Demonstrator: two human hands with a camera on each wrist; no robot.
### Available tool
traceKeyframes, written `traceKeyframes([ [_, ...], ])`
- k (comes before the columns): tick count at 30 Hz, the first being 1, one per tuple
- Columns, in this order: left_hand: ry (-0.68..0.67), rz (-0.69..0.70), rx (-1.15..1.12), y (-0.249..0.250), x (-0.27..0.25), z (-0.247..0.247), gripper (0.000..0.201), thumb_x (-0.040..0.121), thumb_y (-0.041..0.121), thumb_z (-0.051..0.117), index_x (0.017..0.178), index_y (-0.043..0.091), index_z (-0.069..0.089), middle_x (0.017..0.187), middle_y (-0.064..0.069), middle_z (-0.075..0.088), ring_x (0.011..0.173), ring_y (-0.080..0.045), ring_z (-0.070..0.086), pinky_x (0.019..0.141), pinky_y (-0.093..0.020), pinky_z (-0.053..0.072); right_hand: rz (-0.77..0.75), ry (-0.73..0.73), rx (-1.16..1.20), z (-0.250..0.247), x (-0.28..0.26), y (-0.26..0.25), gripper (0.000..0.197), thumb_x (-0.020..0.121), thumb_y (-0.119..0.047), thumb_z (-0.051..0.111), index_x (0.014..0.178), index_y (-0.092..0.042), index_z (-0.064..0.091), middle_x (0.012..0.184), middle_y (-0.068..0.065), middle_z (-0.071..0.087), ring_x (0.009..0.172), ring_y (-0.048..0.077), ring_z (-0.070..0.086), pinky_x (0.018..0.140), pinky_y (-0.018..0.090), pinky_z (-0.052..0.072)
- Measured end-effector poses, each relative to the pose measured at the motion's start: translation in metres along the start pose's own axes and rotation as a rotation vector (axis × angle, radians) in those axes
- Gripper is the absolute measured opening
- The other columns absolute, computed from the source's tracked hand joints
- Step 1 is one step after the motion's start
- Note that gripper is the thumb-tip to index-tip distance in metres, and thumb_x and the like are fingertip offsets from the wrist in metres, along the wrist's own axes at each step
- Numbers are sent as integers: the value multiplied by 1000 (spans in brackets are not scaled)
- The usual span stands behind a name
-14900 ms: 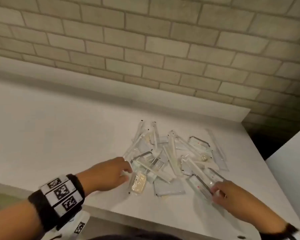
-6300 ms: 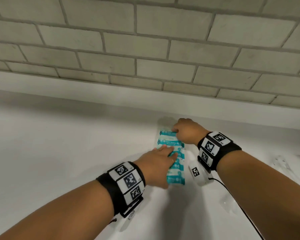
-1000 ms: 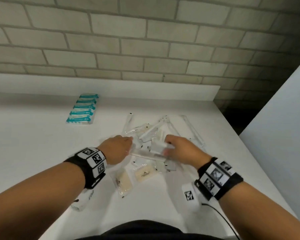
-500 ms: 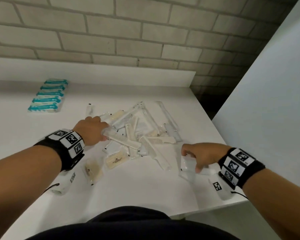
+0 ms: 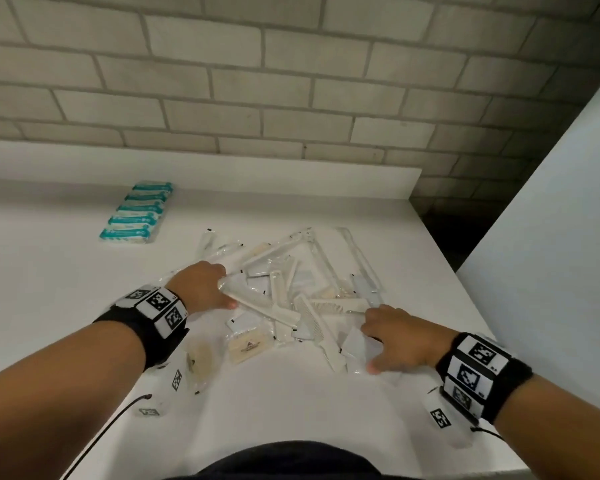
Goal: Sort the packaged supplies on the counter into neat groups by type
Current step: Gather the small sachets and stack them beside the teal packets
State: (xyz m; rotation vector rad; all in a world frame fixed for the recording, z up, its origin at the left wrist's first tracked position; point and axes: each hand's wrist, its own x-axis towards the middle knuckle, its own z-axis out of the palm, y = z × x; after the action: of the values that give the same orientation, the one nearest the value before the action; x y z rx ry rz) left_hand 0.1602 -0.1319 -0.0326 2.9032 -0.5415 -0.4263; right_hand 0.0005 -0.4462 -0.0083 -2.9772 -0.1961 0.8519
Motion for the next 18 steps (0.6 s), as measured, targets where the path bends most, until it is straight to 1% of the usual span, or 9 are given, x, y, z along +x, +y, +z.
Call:
traceKeyframes([
  [3, 72, -29, -115, -9, 5, -5, 29, 80, 35, 71, 96, 13, 59, 97, -6, 61, 95, -27, 60, 72, -29, 41, 8, 14, 99, -2, 2, 12, 11, 83, -29, 57, 88, -22, 51, 99, -2, 55, 91, 16, 52, 71, 25, 42],
  [4, 124, -50, -145, -11, 6, -8, 23, 84, 31, 66, 95, 12, 59, 95, -7, 61, 96, -30, 61, 71, -30, 40, 27, 36, 200, -5, 3, 19, 15, 85, -26, 58, 99, -24, 55, 103, -3, 59, 91, 15, 56, 70, 22, 44],
  [6, 254, -118, -202, -11, 9, -16, 22, 92, 26, 56, 106, 10, 58, 101, -12, 63, 101, -34, 59, 73, -31, 38, 120, 180, 549, -13, 8, 35, 34, 86, -20, 64, 118, -28, 55, 110, -4, 62, 91, 9, 60, 67, 15, 48],
  [8, 372, -174, -255, -7, 13, -25, 26, 96, 25, 49, 114, 7, 55, 107, -15, 63, 102, -35, 58, 75, -33, 40, 247, 384, 863, -19, 15, 47, 26, 86, -12, 67, 110, -20, 59, 102, 3, 66, 79, 7, 61, 58, 17, 48],
  [10, 413, -155, -309, 2, 17, -32, 27, 96, 27, 48, 114, 9, 55, 107, -14, 64, 102, -35, 59, 74, -32, 39, 345, 418, 930, -17, 27, 52, 16, 84, -12, 69, 100, -10, 66, 89, 7, 69, 72, 15, 64, 59, 27, 52],
  [11, 387, -112, -320, 8, 19, -35, 30, 96, 30, 49, 118, 11, 55, 109, -12, 64, 104, -33, 59, 76, -31, 40, 357, 390, 924, -15, 34, 51, 16, 83, -15, 71, 97, -10, 67, 87, 6, 69, 72, 18, 65, 61, 30, 54],
  [13, 224, 40, -278, 23, 25, -34, 33, 94, 37, 52, 120, 17, 56, 112, -6, 63, 106, -27, 58, 82, -31, 42, 393, 356, 857, -12, 47, 44, 23, 80, -24, 75, 94, -13, 61, 87, 3, 65, 74, 16, 63, 57, 30, 54],
  [15, 39, 178, -171, 38, 30, -27, 18, 94, 39, 52, 102, 24, 56, 100, 2, 61, 97, -20, 58, 78, -29, 41, 444, 339, 732, -14, 58, 37, 38, 76, -33, 76, 98, -13, 51, 87, 0, 57, 73, 15, 58, 53, 28, 51],
  [18, -34, 230, -124, 50, 39, -15, 12, 94, 31, 52, 94, 20, 56, 93, 3, 57, 92, -18, 55, 76, -29, 40, 482, 317, 615, -20, 68, 30, 55, 70, -38, 79, 107, -10, 49, 95, 4, 52, 82, 22, 60, 57, 30, 53],
])
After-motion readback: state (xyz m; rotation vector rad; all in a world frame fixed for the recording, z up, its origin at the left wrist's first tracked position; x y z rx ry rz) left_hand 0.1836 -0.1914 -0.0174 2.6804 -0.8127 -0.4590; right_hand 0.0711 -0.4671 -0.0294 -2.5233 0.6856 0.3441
